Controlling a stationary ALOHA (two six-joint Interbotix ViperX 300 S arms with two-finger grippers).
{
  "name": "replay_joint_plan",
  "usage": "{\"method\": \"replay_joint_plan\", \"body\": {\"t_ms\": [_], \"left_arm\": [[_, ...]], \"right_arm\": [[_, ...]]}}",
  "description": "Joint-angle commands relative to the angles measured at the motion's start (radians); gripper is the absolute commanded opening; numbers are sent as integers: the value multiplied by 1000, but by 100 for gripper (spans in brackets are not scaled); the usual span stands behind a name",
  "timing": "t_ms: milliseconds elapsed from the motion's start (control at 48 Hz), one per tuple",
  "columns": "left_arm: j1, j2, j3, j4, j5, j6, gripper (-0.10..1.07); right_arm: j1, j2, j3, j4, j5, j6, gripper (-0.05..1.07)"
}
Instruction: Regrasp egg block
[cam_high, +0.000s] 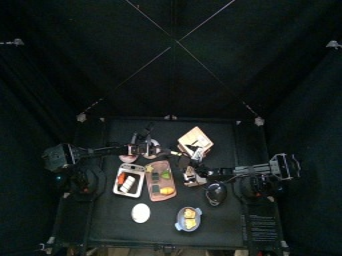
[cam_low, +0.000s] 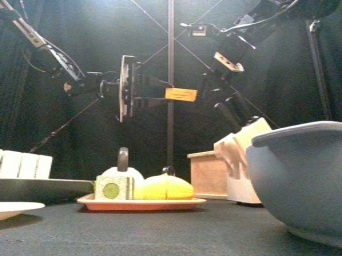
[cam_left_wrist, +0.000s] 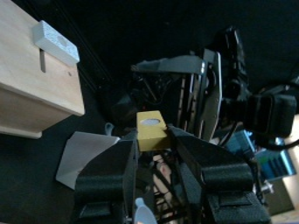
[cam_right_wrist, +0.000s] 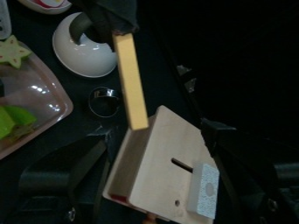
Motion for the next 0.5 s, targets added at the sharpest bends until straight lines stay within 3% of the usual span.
{"method": "replay_joint_plan", "body": {"t_ms": [0, 83, 208, 479], "left_arm": [[-32, -9, 5, -176, -3, -48, 48], [-54, -9, 11, -238, -3, -77, 48], [-81, -9, 0, -250, -9, -106, 48], [-97, -8, -9, -253, -11, -126, 48]], "right_arm": [[20, 2, -35, -61, 32, 3, 103], [40, 29, -52, -137, 83, 2, 103], [48, 89, -83, -222, 176, -6, 103], [49, 150, -114, -265, 207, -15, 103]]}}
